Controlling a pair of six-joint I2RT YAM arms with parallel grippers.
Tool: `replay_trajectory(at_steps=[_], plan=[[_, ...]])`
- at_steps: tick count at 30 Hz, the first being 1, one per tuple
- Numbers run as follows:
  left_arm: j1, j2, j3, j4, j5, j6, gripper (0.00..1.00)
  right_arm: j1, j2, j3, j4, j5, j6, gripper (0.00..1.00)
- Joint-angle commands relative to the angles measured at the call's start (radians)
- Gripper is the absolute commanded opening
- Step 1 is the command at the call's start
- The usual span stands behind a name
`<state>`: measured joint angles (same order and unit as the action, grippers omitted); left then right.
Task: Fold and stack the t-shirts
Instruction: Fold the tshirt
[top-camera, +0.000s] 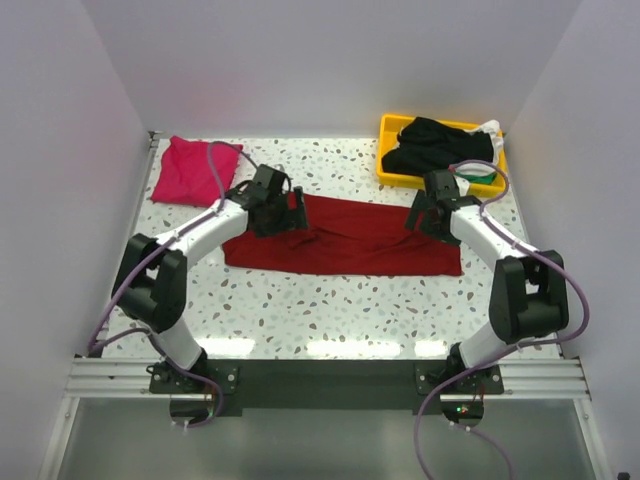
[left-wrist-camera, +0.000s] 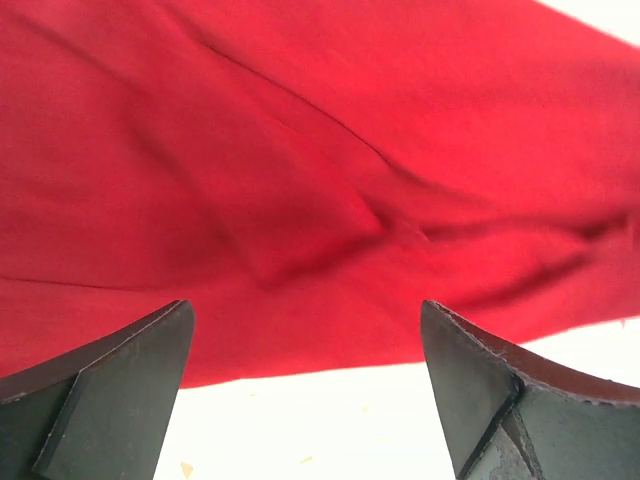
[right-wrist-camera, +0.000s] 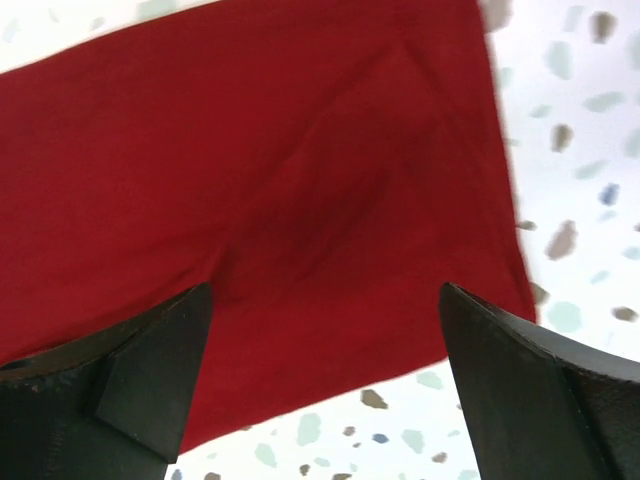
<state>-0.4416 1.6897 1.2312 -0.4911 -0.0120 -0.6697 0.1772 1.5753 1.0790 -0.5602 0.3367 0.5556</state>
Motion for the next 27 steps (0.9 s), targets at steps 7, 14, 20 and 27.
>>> replay_trajectory(at_steps=[7,14,20,27], plan=[[-0.052,0.114,0.010,0.115,0.096,-0.031,1.00,-0.001,0.103,-0.030,0.160,-0.133,-0.026,0.99],[-0.054,0.192,0.040,0.103,0.096,-0.031,1.00,-0.019,0.170,-0.042,0.143,-0.103,-0.008,0.99],[-0.052,0.298,0.209,0.124,0.044,0.002,1.00,-0.033,0.175,-0.074,0.152,-0.113,-0.010,0.99],[-0.039,0.462,0.502,0.172,0.073,0.062,1.00,-0.042,0.164,-0.106,0.155,-0.120,-0.013,0.99]])
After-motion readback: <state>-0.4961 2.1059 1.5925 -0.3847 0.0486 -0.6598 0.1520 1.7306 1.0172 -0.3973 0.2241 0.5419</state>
